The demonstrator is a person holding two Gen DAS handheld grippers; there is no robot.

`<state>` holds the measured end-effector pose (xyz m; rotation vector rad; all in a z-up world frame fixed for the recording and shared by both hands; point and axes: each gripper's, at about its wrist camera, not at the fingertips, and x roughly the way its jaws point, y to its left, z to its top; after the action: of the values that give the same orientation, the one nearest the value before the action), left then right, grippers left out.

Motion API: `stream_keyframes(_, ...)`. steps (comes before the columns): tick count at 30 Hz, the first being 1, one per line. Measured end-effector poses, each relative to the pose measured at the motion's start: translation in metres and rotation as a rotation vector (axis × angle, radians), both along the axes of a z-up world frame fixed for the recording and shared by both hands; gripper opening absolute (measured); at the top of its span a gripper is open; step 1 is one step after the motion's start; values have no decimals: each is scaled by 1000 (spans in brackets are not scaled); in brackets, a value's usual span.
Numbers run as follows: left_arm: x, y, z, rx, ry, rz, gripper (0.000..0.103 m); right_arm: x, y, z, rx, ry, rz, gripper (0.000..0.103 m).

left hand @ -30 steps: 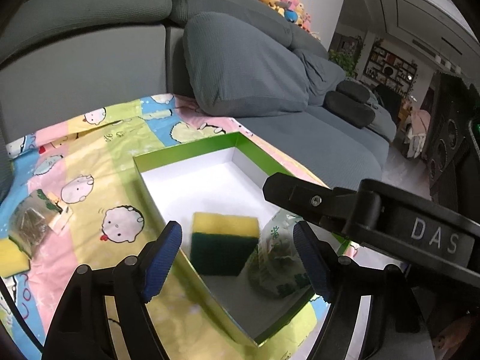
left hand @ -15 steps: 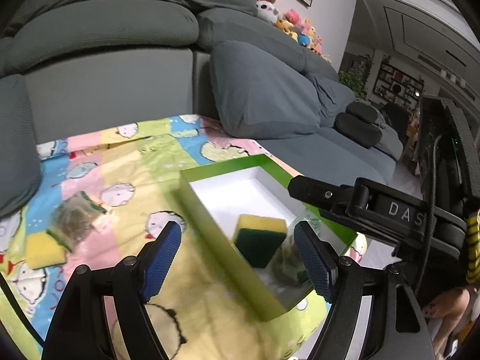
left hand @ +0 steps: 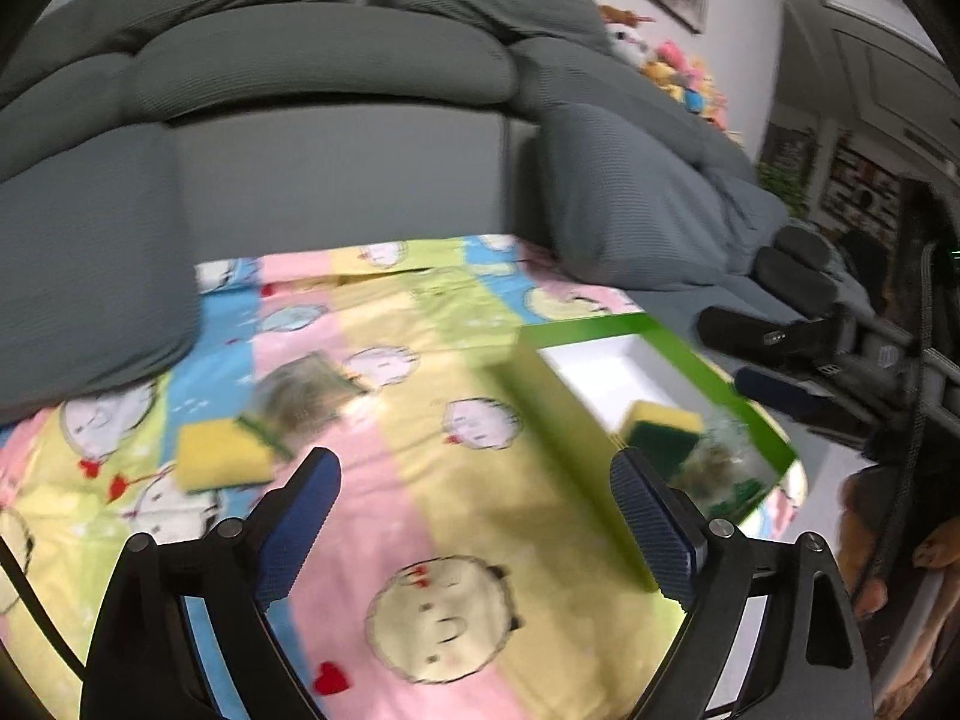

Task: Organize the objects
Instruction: 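Withdraw both tools from the box toward the bag on the sheet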

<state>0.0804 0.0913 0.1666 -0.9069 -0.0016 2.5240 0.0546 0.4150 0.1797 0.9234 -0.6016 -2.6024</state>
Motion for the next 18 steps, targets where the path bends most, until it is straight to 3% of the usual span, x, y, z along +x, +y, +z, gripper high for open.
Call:
stream_keyframes(5,-7,-31,-14,-2,-25,100,92,0,-21,1,30,4,32,90)
stream_keyframes(18,-24,-92,-52,53,-106,243,92,-5,-78,-1,90,-2,136,91)
